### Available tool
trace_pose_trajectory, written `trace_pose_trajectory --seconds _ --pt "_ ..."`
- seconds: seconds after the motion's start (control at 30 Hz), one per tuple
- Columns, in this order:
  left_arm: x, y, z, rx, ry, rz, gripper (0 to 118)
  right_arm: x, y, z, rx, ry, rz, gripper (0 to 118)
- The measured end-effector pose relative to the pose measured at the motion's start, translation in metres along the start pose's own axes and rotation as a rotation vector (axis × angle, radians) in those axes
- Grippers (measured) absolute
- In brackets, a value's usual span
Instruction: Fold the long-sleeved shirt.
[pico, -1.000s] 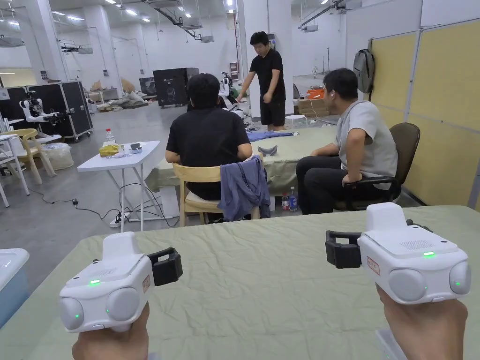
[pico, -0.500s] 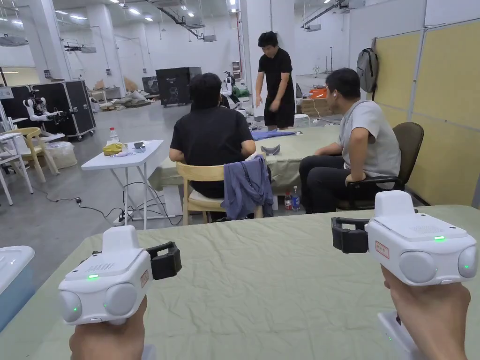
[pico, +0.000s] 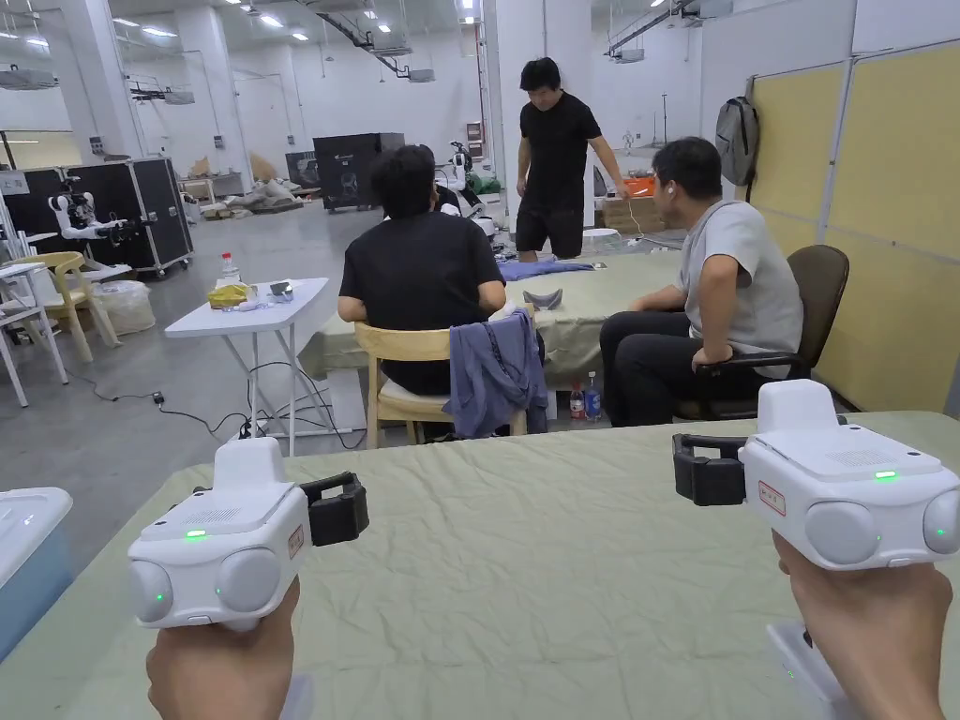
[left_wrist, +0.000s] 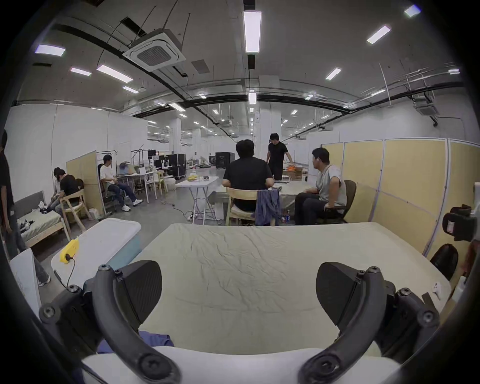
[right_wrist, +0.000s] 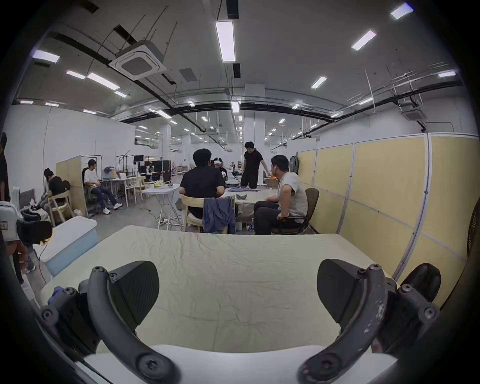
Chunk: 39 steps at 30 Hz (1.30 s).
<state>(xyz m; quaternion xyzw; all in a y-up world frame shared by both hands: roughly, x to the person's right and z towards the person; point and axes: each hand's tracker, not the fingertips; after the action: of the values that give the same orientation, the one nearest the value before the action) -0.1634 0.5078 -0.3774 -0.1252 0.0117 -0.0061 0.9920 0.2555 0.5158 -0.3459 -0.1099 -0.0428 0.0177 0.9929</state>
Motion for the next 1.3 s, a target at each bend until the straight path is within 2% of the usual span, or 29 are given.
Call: trace_pose_trajectory --seconds 1.3 --pt "0.0015 0.0024 -0.0051 -0.023 -0.023 -0.001 117 0.0006 -0.0030 0.0027 0.003 -0.005 0.003 118"
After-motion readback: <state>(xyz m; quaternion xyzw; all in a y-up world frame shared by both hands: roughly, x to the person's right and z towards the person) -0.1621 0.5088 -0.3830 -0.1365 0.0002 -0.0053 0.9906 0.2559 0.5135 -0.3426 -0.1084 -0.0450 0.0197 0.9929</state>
